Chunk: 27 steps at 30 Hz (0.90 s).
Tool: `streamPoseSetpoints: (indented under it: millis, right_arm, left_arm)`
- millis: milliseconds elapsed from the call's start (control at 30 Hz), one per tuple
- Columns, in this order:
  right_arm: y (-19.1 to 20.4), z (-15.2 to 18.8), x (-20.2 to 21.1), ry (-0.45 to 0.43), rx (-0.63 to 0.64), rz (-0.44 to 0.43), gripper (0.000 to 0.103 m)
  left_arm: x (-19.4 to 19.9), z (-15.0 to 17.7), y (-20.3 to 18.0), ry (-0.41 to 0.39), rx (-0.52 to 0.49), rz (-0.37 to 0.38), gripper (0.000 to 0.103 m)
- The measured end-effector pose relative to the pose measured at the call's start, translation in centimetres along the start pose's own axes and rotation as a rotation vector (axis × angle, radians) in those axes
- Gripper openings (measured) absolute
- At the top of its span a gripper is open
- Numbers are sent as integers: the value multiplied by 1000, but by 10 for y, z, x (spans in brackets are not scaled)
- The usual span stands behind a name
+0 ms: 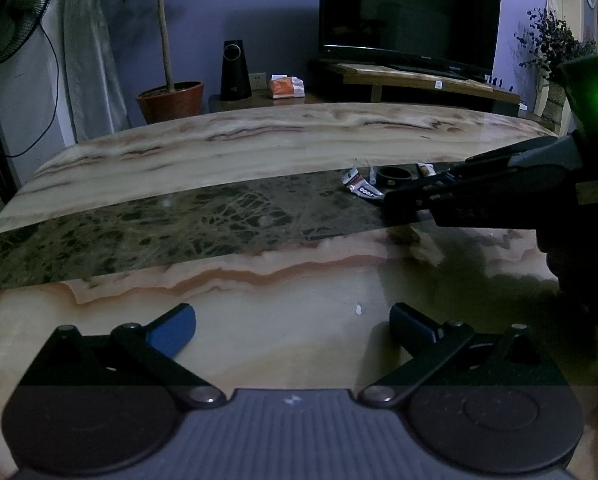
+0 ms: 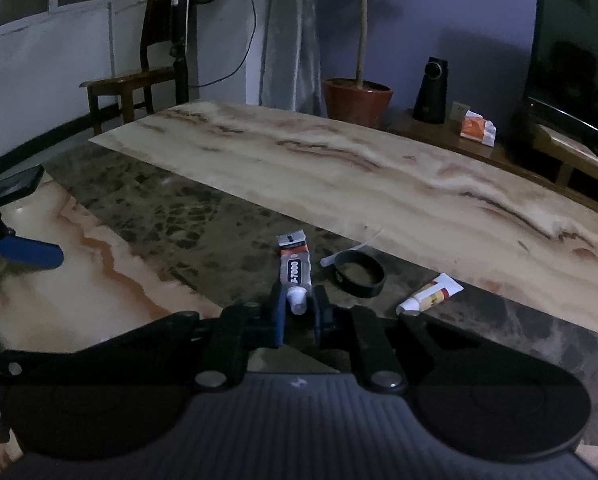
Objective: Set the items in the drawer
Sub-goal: 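Close the right gripper on the red-labelled glue tube, then lift the glue tube with the right gripper and carry it into the drawer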
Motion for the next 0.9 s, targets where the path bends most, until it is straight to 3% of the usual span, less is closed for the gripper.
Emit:
streamPoseSetpoints:
  millis: [233,400,667,900]
  right_arm:
    - [0,-1,-2,0,-16,7,22]
    - [2,1,1,2,-32,25,12]
    - [4,6,19,-43,-78,35,12]
    - [8,25,47,-61,-161,-14,12]
  left_arm:
    - [0,0,0,0,0,0,103]
    - [0,0,0,0,0,0,103]
    - [0,0,0,0,0,0,103]
    - [0,0,0,0,0,0,103]
Point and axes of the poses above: each gripper's, at about its wrist camera, not at the fingertips, and x roughly against the way its jaws point, y to its left, z to its underside, the point moved 6 cm from there along -x, roughly the way its jaws point, and after that the axes turned 12 degrees about x, right-handed, at the moved point
